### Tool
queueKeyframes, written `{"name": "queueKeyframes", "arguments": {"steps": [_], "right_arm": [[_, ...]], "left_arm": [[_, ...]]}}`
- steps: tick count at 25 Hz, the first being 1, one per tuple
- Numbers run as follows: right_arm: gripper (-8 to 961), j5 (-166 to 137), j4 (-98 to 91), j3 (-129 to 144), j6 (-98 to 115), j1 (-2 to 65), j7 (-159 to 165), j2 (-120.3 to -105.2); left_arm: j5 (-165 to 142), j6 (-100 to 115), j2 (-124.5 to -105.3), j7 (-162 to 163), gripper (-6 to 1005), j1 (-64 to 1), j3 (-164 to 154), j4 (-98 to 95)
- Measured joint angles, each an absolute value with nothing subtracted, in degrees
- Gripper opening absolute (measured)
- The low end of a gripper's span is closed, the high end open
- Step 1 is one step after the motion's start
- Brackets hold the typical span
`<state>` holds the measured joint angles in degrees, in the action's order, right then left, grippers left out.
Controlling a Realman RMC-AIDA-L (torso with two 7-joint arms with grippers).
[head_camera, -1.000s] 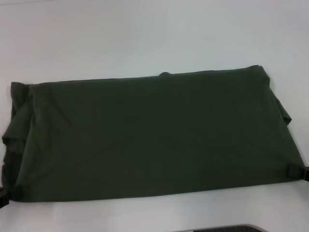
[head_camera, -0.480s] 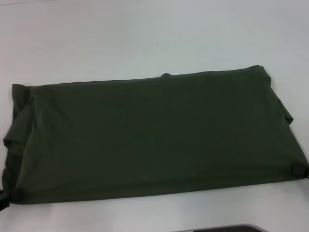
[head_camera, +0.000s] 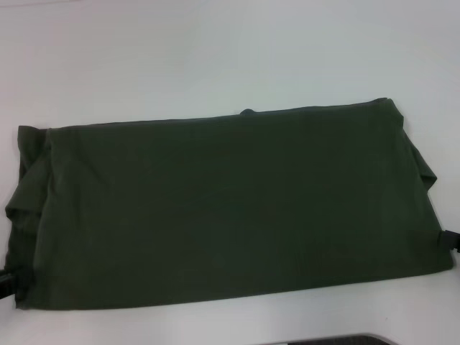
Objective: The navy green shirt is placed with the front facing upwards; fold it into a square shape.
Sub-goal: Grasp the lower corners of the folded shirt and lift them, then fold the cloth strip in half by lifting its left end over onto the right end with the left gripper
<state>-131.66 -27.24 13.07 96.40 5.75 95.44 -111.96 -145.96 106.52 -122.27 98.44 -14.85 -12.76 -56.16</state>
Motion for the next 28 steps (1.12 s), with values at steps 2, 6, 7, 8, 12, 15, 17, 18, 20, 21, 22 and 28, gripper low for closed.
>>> {"name": "queueKeyframes", "arguments": {"steps": [2,6,7,8,12,15,17,18,20,21,22,28], "right_arm": [[227,-131.7,-27.2,13.0,96.5,5.9,95.7,-111.96],[389,-131.4,-27.3,11.5,97.3,5.9,95.9,-111.57],[429,-131.3,-27.3,10.7,97.8,6.0,95.8,-111.41],[452,-131.3,-27.3,9.9,98.4,6.0,95.7,-111.28],[544,-131.2,-28.0,6.1,102.9,7.0,95.5,-110.75],[567,-130.8,-28.5,3.5,106.4,8.3,95.4,-110.76],[567,-130.4,-28.7,2.5,107.8,9.8,95.4,-111.03],[568,-130.3,-28.7,2.4,108.0,10.7,95.4,-111.17],[568,-130.2,-28.5,2.3,108.0,12.8,95.4,-111.41],[568,-130.2,-28.4,2.2,107.9,14.1,95.6,-111.63],[584,-130.2,-28.3,2.2,107.7,15.3,95.8,-111.82],[683,-130.2,-28.1,2.4,104.1,22.3,96.0,-113.8]], "left_arm": [[-145.9,106.2,-122.29,98.6,179,-14.9,-12.6,-56.2],[-144.3,105.8,-121.8,98.3,333,-15.5,-9.9,-56.2],[-143.4,105.7,-121.6,98.2,373,-15.7,-9.3,-56.2],[-142.2,105.6,-121.37,98.1,414,-16.0,-8.6,-56.2],[-138.3,105.4,-120.89,98.0,576,-17.3,-8.0,-56.2],[-136.5,104.8,-120.47,98.0,663,-18.8,-7.9,-55.6],[-136.0,104.2,-120.01,98.0,720,-19.8,-7.9,-54.5],[-135.9,103.9,-119.75,98.1,749,-20.3,-7.9,-54.0],[-135.8,103.2,-119.25,98.3,807,-21.1,-7.9,-53.2],[-135.8,102.7,-119.05,98.4,819,-21.4,-7.8,-52.9],[-135.8,102.4,-119.01,98.5,831,-21.6,-7.8,-52.9],[-136.0,99.8,-118.38,98.7,868,-22.5,-7.9,-52.7]]}}
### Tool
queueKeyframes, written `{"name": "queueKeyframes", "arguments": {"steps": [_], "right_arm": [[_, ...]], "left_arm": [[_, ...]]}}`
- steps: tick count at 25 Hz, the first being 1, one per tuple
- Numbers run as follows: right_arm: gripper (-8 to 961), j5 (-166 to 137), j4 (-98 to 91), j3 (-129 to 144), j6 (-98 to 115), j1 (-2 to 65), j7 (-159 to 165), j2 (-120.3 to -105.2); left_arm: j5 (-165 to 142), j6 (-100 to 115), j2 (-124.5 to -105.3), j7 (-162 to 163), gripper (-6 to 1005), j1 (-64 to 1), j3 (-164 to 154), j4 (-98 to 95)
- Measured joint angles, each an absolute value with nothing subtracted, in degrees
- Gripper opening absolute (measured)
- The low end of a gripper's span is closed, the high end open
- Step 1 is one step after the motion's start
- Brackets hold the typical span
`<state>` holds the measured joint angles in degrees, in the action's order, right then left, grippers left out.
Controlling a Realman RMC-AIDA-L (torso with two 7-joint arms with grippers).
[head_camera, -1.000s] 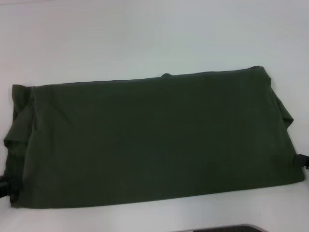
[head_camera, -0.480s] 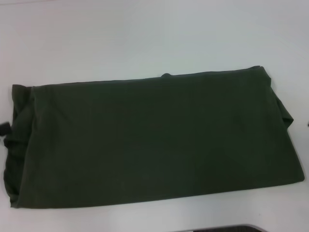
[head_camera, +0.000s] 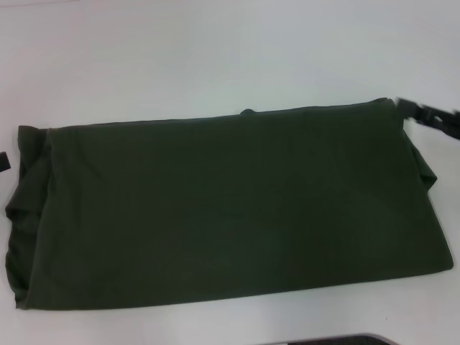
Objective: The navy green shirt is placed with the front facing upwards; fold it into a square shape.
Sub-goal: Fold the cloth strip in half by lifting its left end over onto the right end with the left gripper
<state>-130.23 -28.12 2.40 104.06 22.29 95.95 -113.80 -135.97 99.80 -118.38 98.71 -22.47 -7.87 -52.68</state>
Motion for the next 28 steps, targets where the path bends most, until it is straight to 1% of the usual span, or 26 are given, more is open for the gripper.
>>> {"name": "queueKeyframes", "arguments": {"steps": [4,10,17,28], "right_arm": [[748,-130.2,-27.4,2.6,99.6,26.3,96.1,-114.9],[928,-130.3,-26.2,2.9,97.3,29.6,99.0,-114.9],[924,-130.4,-26.1,3.9,93.4,30.4,99.8,-114.94],[923,-130.3,-26.0,8.3,87.0,30.7,100.9,-115.04]], "left_arm": [[-136.3,99.1,-118.14,98.9,867,-23.0,-8.2,-52.7],[-137.1,98.3,-117.7,99.5,867,-23.7,-9.6,-53.0],[-139.0,97.5,-117.44,100.9,866,-24.6,-9.9,-52.7],[-141.0,96.4,-117.55,103.0,865,-24.9,-12.1,-52.5]]}}
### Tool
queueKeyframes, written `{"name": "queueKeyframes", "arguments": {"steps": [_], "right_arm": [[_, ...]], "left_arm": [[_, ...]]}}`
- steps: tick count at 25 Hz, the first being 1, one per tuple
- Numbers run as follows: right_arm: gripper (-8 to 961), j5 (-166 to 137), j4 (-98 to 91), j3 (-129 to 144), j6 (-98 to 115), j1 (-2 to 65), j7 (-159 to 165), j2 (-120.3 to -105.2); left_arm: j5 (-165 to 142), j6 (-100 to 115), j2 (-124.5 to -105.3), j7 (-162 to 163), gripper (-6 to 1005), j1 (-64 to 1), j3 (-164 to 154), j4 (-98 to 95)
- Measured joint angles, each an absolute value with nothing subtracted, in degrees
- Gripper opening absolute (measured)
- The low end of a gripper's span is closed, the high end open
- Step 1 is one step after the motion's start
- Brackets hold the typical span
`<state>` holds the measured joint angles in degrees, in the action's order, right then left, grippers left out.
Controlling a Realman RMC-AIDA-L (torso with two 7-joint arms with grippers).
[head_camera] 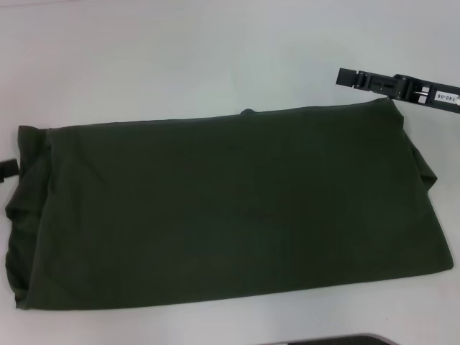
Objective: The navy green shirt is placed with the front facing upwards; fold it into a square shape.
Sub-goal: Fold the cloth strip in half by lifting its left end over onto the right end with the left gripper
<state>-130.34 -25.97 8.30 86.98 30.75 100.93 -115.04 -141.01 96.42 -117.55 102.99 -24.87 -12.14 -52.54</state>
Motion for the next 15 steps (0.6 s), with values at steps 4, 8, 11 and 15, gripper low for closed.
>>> {"name": "queueKeyframes", "arguments": {"steps": [4,8,11,15], "right_arm": [[923,-130.2,-26.2,8.7,87.0,30.9,102.1,-114.72],[923,-130.2,-26.4,8.6,87.4,31.0,102.7,-114.49],[923,-130.2,-26.4,8.5,87.4,31.0,102.8,-114.44],[922,-130.0,-26.4,8.4,87.4,31.0,102.9,-114.43]], "left_arm": [[-144.2,95.9,-117.52,103.8,865,-25.4,-13.1,-51.9],[-146.2,95.0,-117.47,104.5,864,-25.9,-13.7,-51.0],[-146.7,94.7,-117.38,104.7,864,-26.2,-13.7,-50.5],[-148.1,94.7,-117.29,105.4,864,-26.7,-14.6,-50.3]]}}
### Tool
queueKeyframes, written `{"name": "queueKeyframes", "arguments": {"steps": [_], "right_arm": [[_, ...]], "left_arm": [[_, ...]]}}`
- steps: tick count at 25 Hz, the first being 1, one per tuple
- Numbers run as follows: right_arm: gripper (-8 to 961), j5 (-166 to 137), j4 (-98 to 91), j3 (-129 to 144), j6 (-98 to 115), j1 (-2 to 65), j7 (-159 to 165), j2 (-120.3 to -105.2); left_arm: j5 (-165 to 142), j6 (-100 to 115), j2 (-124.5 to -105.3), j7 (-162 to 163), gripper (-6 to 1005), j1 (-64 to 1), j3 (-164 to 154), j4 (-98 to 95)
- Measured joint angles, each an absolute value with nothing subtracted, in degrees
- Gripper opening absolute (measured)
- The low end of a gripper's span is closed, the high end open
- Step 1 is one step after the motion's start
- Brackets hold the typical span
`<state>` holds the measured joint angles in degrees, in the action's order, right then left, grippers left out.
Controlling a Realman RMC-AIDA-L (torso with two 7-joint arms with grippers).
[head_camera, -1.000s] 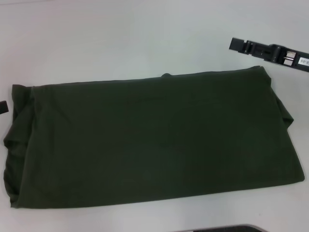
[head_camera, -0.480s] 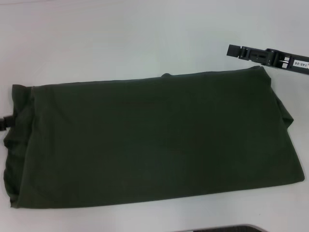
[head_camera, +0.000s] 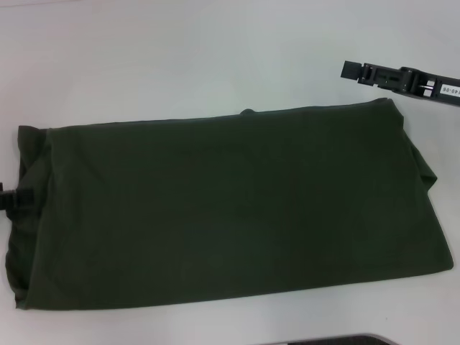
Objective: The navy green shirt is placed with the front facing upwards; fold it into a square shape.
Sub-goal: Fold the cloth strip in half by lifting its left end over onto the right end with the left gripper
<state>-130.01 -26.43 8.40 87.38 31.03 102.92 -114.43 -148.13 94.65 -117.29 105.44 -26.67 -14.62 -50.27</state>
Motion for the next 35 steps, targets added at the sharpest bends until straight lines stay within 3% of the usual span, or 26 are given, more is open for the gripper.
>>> {"name": "queueKeyframes", "arguments": {"steps": [35], "right_arm": [[920,-129.3,-26.5,8.3,86.7,30.5,103.6,-114.17]], "left_arm": [[-149.4,96.3,-117.94,105.7,860,-29.7,-18.0,-47.2]]}}
